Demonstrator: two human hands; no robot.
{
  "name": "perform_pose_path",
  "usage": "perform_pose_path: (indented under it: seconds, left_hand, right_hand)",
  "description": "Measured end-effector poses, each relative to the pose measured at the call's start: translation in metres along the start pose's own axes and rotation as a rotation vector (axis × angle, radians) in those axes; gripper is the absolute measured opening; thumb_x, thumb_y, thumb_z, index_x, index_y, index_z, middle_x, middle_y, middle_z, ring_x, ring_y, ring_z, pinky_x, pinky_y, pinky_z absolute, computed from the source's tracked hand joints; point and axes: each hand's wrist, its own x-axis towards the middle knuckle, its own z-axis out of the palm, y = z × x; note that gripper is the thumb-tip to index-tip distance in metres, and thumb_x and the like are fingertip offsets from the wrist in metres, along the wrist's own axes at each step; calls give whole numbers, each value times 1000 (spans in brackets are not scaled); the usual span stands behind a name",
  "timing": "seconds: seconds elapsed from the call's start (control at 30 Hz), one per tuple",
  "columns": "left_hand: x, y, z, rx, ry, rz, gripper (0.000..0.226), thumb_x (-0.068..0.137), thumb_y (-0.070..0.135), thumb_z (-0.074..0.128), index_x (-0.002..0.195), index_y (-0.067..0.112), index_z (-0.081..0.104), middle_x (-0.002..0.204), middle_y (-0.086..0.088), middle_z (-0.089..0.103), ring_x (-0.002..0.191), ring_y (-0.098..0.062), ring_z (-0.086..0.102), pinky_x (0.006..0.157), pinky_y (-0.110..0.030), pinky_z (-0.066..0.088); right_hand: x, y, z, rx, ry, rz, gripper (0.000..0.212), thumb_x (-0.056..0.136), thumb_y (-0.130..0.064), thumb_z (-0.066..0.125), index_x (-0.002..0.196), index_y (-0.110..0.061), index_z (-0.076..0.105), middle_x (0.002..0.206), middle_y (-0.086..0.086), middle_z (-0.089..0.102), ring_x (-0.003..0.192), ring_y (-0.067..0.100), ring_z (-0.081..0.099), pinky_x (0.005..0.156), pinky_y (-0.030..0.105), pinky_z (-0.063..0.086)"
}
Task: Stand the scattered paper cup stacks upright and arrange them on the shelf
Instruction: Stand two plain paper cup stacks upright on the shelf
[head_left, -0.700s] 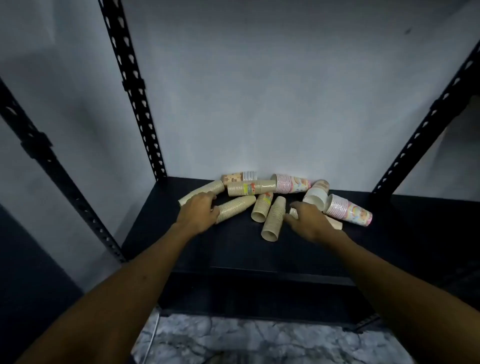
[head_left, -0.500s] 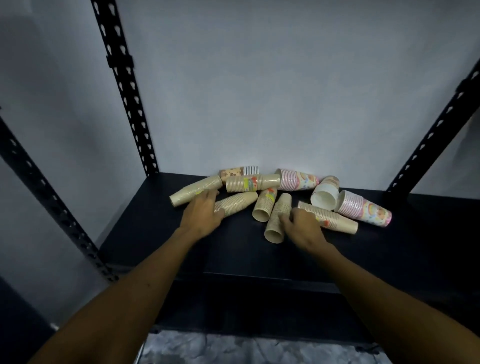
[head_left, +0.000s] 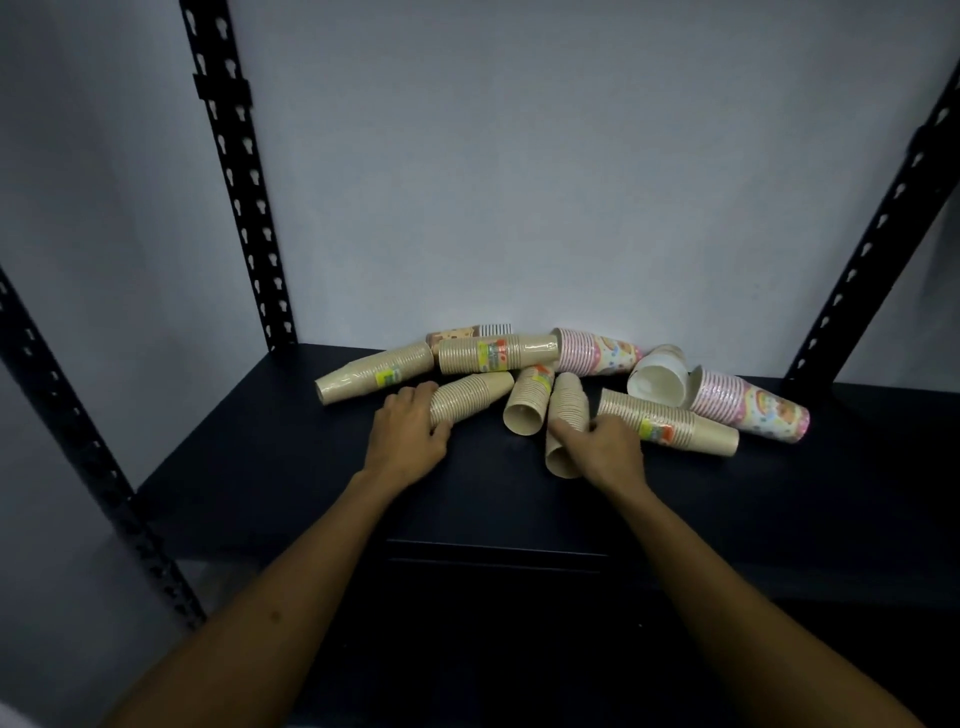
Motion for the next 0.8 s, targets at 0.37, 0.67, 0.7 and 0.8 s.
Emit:
perform_pose_path:
  seconds: [0.37,0.67,0.7,0.8]
  left_hand:
    - [-16,-5,2,-96,41,-35,61,88,35,57,142,11,38,132,-10,50,123,-28,44,103,-40,37]
    - [-16,-5,11,306,210,65,56,73,40,69,119,12,57,101,-12,54,95,-30,48,75,-40,42]
    - [-16,-6,11,316,226,75,55,72,40,71,117,12,58,99,-11,54,94,-29,49,74,-41,42]
    - [-15,-6,11,270,238,76,53,72,37,74,116,13,60,100,-10,57,94,-30,52,75,-43,40]
  right_hand:
    - [-21,20,-1,299,10,-214,15,90,-35,61,96,-22,62,84,-12,63,82,5,61,66,24,48]
    - [-9,27,0,554,-9,-214,43,86,-18,69,127,-12,57,108,-6,66,100,2,62,87,23,49]
    - [-9,28,0,578,-16,-212,44,87,-16,69,129,-12,56,109,-6,65,101,1,61,88,22,48]
    - [-7,30,1,614,-28,-212,53,88,-8,66,137,-12,48,120,0,61,111,10,59,93,24,47]
